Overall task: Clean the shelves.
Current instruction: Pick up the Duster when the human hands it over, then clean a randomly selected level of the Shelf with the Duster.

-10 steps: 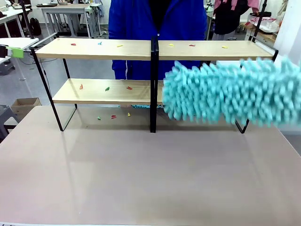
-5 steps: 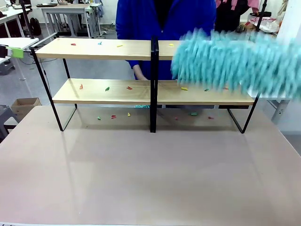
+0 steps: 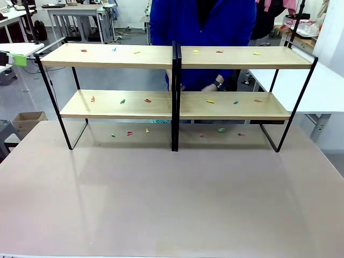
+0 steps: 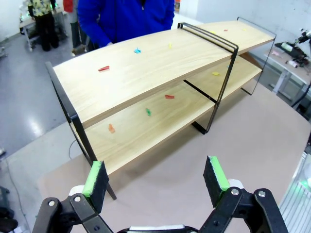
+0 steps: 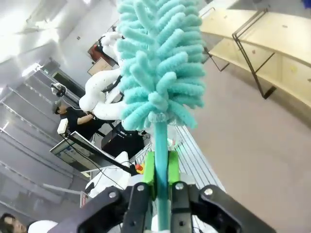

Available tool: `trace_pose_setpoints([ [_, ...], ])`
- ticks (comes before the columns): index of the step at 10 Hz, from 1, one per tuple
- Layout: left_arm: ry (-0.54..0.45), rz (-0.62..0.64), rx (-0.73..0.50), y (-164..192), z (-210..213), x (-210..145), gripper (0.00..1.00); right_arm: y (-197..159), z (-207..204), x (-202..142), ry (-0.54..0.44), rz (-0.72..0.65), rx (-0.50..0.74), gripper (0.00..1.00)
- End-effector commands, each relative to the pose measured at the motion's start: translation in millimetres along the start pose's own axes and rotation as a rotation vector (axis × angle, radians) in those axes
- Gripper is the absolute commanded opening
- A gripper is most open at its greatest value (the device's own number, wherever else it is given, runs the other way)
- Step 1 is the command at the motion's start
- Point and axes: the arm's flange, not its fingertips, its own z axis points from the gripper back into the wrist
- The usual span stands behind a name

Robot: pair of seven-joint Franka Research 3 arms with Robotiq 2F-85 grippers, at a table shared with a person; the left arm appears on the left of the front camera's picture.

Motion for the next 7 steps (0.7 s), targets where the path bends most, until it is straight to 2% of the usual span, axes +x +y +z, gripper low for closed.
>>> trace_pose_setpoints([
  [1,0.005,-0.001,-0.001,0.1,-1.7,-0.5,1.0,12.7,-14.6,1.7,0.09,0.019,-0.024,0.12],
  [7,0.005,-0.001,-0.001,0.1,-1.7,-0.5,1.0,12.7,-14.6,1.7,0.09,0.019,-0.024,0.12],
])
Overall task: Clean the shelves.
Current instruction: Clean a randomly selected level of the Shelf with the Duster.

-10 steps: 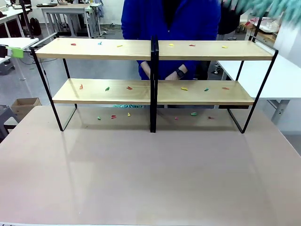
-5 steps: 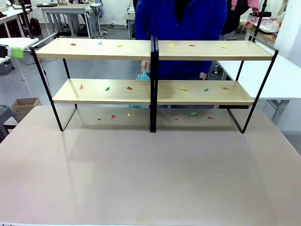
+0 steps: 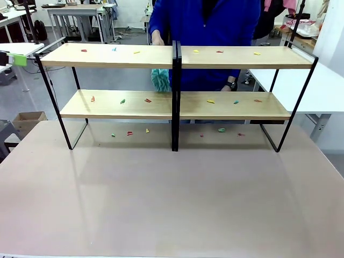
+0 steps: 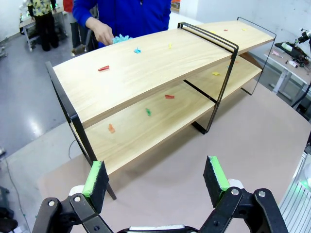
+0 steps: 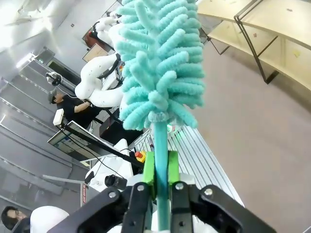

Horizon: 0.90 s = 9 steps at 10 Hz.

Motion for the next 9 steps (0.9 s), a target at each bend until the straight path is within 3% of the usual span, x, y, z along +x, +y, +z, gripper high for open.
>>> trace_pose_setpoints([
  [1,0.005,-0.001,-0.001,0,-2,-1,1.0,0,3,1,0.008,0.029,-0.006,0.12],
  [5,0.005,-0.001,-0.001,0,-2,-1,1.0,-1,0,0,0.0,0.0,0.001,0.12],
  [6,0.005,-0.001,-0.001,0,-2,-1,1.0,27,-46,-16,0.25,0.042,-0.031,0.12],
  [7,0.005,-0.001,-0.001,0,-2,-1,1.0,32,-102,-30,0.406,0.034,-0.02,0.12],
  [9,0.005,-0.001,-0.001,0,-2,-1,1.0,22,-181,-50,0.479,0.027,-0.063,0.12],
])
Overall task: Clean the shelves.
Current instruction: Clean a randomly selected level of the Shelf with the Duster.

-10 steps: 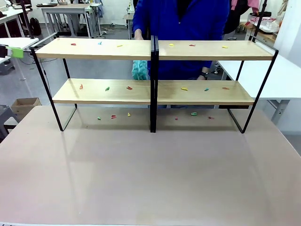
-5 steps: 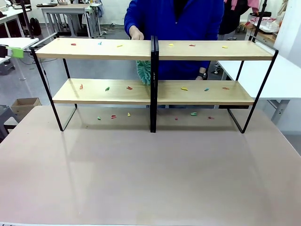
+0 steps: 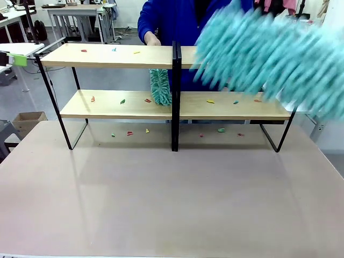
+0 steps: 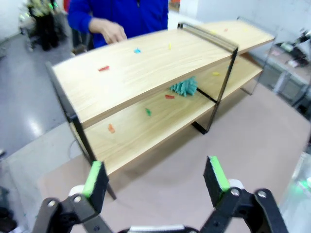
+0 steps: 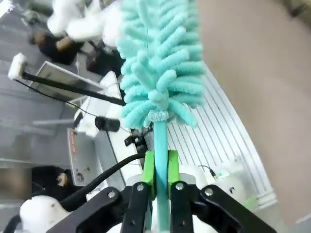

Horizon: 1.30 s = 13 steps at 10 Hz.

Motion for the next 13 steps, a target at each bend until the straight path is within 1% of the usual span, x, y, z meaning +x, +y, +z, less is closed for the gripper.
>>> trace_pose_setpoints([
  [1,0.005,-0.001,0.0,0,-2,0,1.0,-4,-56,8,0.046,0.014,-0.044,0.12],
  [2,0.005,-0.001,0.0,0,-2,0,1.0,-5,-47,2,0.016,-0.014,-0.113,0.12],
  [3,0.005,-0.001,0.0,0,-2,0,1.0,-1,-43,5,0.061,0.007,-0.019,0.12],
  [4,0.005,-0.001,0.0,0,-2,0,1.0,0,-40,14,0.149,-0.075,-0.154,0.12],
  [5,0.005,-0.001,0.0,0,-2,0,1.0,-10,-71,42,0.247,-0.07,-0.229,0.12],
  [6,0.005,-0.001,0.0,0,-2,0,1.0,-29,-97,71,0.228,-0.037,-0.194,0.12],
  [7,0.005,-0.001,0.0,0,-2,0,1.0,-57,-114,102,0.192,-0.059,-0.226,0.12],
  [8,0.005,-0.001,0.0,0,-2,0,1.0,-74,-119,116,0.169,-0.061,-0.177,0.12],
  [9,0.005,-0.001,0.0,0,-2,0,1.0,-76,-114,114,0.16,-0.066,-0.172,0.12],
  [10,0.005,-0.001,0.0,0,-2,0,1.0,-71,-89,98,0.101,-0.076,-0.192,0.12],
  [11,0.005,-0.001,0.0,0,-2,0,1.0,-54,-54,70,0.076,-0.054,-0.134,0.12],
  [12,0.005,-0.001,0.0,0,-2,0,1.0,-19,-23,29,0.127,-0.064,-0.032,0.12],
  [13,0.005,-0.001,0.0,0,-2,0,1.0,-3,-14,12,0.08,-0.083,-0.083,0.12],
])
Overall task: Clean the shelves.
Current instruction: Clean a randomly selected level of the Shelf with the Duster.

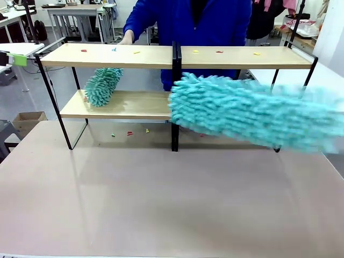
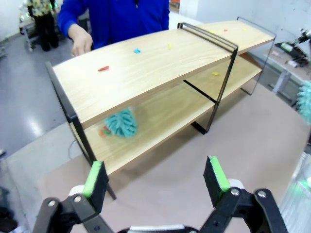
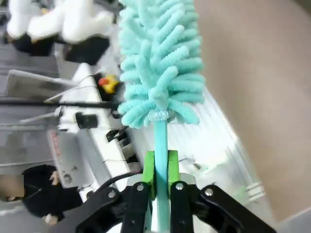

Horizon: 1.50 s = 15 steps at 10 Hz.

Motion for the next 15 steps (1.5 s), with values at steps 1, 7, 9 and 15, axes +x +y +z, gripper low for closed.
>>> trace_pose_setpoints([
  [1,0.006,-0.001,0.0,0,-2,-1,1.0,34,15,-25,-0.089,-0.033,-0.056,0.12],
  [7,0.006,-0.001,0.0,0,-2,-1,1.0,34,1,-15,-0.159,-0.037,-0.042,0.12],
  [9,0.006,-0.001,0.0,0,-2,-1,1.0,42,-30,28,-0.147,-0.015,-0.108,0.12],
  [15,0.006,-0.001,0.0,0,-2,-1,1.0,57,-48,59,-0.155,0.033,-0.136,0.12],
])
